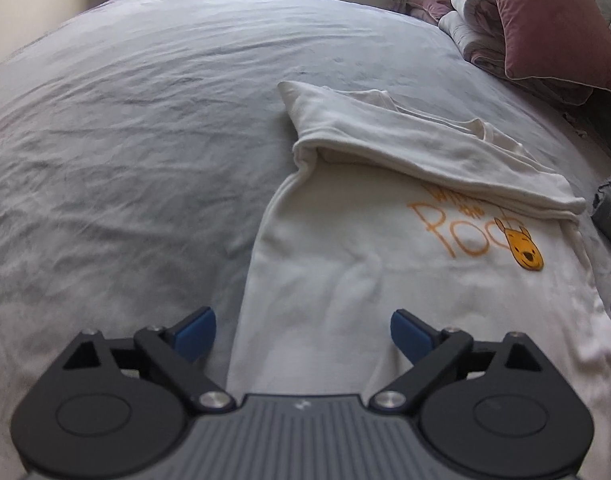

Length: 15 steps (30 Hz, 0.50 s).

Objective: Fold clothes

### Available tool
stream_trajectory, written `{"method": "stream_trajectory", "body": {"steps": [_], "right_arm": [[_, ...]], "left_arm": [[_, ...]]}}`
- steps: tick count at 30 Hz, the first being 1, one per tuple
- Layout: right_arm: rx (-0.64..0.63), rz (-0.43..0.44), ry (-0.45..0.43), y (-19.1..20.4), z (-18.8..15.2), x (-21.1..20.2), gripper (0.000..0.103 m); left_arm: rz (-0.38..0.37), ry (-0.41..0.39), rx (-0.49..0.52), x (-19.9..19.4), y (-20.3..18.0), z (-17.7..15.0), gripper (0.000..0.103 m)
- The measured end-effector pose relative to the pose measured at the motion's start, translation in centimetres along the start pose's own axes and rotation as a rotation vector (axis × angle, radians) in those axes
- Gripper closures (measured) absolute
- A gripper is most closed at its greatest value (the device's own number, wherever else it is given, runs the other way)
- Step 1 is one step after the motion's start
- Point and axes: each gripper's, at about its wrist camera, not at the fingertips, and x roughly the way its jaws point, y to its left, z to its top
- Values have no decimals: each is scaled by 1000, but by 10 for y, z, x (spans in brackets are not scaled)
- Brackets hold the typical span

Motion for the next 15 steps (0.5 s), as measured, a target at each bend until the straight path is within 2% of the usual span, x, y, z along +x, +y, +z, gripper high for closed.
{"method": "stream_trajectory", "body": {"steps": [6, 13, 15], "right_arm": [[173, 99, 98, -24, -20, -21, 4], [233, 265, 200, -47, -41, -41, 4], [254, 310, 216, -57, -47, -43, 9]], "left_arm": [[-19, 12, 16, -15, 8, -16, 8], [-102, 31, 66, -35, 25, -40, 8], [-128, 45, 83, -40, 27, -45, 8]]}}
